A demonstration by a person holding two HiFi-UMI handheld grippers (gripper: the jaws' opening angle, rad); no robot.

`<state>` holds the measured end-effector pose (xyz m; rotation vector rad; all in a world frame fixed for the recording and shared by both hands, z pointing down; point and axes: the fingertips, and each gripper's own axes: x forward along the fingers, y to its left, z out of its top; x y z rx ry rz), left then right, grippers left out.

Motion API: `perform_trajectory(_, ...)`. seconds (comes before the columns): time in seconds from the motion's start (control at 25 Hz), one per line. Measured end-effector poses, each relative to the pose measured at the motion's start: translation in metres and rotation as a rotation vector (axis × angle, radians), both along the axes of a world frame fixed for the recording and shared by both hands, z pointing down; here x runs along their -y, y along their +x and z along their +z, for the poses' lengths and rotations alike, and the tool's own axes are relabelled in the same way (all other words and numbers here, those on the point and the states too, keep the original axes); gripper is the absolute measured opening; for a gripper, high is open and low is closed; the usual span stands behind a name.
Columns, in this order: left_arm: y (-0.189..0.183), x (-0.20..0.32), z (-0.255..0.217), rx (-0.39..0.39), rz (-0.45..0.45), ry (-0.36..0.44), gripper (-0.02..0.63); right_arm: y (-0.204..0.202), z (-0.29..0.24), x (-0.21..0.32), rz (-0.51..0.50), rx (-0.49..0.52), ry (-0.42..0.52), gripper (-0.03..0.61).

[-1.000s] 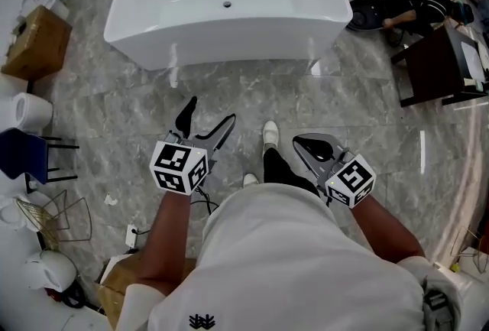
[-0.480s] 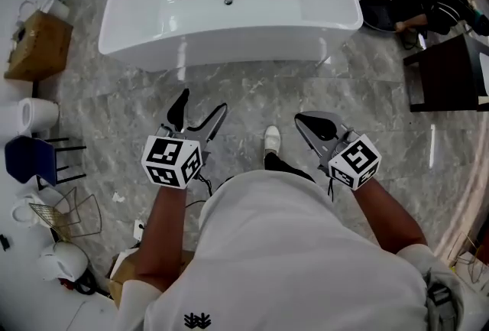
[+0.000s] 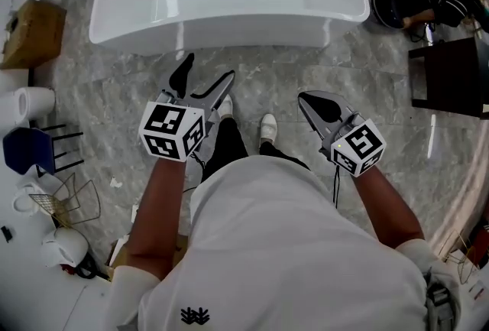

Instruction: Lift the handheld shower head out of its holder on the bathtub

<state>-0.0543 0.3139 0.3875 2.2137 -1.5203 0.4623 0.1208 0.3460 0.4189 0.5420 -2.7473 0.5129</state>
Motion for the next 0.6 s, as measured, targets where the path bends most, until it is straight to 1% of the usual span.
perform_trajectory(0.12, 0.0, 0.021, 0.003, 0.002, 0.021, 0.009, 0.387, -0.007, 0.003, 0.01, 0.0, -0.002, -0.003, 0.014)
perform_trajectory(0.4, -0.021, 0.078, 0.005, -0.024, 0.076, 0.02, 0.387, -0.039, -0.001, 0.043, 0.025, -0.038, 0.013, 0.014)
perform_trajectory(0.6, -0.046, 0.134, 0.0, -0.023, 0.119, 0.034, 0.387, -0.074, -0.005, 0.087, 0.04, -0.059, 0.026, 0.014)
